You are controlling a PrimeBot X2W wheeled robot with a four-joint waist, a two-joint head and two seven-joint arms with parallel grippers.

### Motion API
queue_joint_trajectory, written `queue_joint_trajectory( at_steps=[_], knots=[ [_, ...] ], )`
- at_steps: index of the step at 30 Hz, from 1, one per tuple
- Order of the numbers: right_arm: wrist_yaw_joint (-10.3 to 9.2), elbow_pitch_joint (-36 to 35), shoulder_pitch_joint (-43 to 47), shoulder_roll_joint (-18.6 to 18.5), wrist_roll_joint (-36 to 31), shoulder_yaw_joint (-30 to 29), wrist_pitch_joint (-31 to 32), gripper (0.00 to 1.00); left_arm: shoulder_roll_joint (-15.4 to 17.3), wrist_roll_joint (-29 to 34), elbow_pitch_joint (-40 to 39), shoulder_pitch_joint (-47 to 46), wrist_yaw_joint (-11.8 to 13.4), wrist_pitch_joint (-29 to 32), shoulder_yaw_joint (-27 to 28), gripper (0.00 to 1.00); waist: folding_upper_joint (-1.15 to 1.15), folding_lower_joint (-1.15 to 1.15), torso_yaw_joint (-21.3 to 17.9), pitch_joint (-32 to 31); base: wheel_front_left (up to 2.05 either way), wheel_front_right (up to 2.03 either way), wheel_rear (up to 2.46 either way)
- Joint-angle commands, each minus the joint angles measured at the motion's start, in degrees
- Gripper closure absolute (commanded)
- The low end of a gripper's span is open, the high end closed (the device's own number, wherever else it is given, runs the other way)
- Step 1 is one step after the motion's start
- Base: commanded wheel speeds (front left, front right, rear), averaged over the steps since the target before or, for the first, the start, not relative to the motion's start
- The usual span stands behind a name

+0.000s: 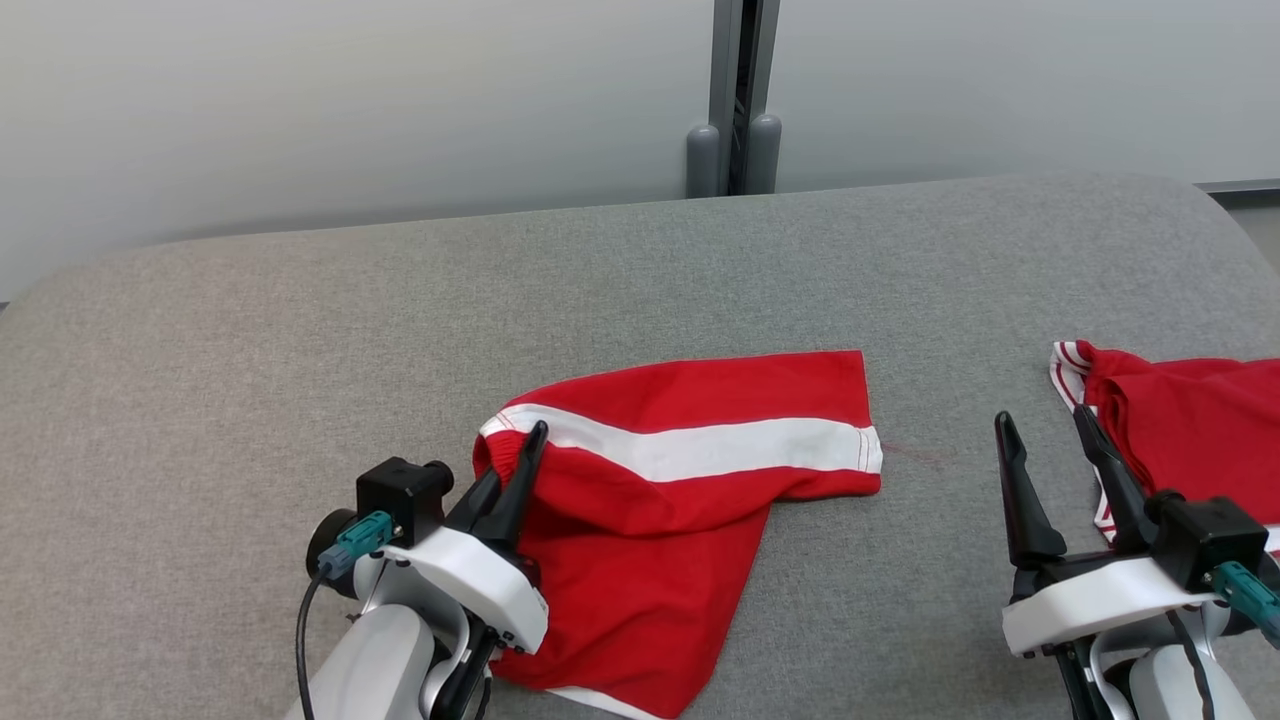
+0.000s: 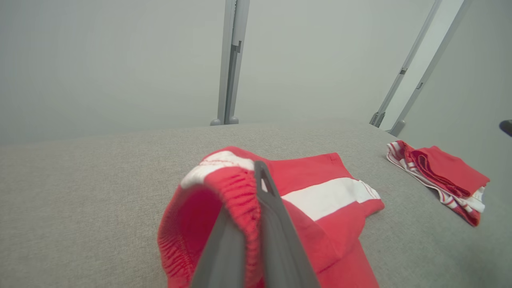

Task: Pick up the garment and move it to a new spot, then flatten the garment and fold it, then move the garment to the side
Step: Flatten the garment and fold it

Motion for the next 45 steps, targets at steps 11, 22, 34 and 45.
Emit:
queue_joint_trajectory(
  at_steps=[11, 22, 34, 45],
  knots=[
    [0.0, 0.7, 0.9, 0.1, -0.8, -0.1, 0.0, 0.0, -0.3, 0.5, -0.3, 1.0, -0.1, -0.2, -0.3, 1.0, 0.0, 0.0, 0.9, -0.2, 0.0, 0.0, 0.0],
    [0.0, 14.8, -6.6, -0.3, 2.1, 1.8, 0.0, 0.0, -0.4, 0.5, -1.1, -1.8, -0.1, -0.2, -2.5, 1.0, 0.0, 0.0, 3.6, 3.6, 0.0, 0.0, 0.0],
    [0.0, 18.5, -9.3, 0.2, 2.9, 1.5, 0.0, 0.0, 0.0, 0.2, -0.1, -2.7, -0.1, -0.2, -2.3, 1.0, 0.0, 0.0, 5.5, 4.6, 0.0, 0.0, 0.0],
    [0.0, 18.6, -9.7, 0.5, 2.9, 1.6, 0.0, 0.0, 0.2, 4.4, 4.3, -3.4, 2.1, -0.2, -0.9, 0.0, 0.0, 0.0, 4.9, 4.6, 0.0, 0.0, 0.0]
  ],
)
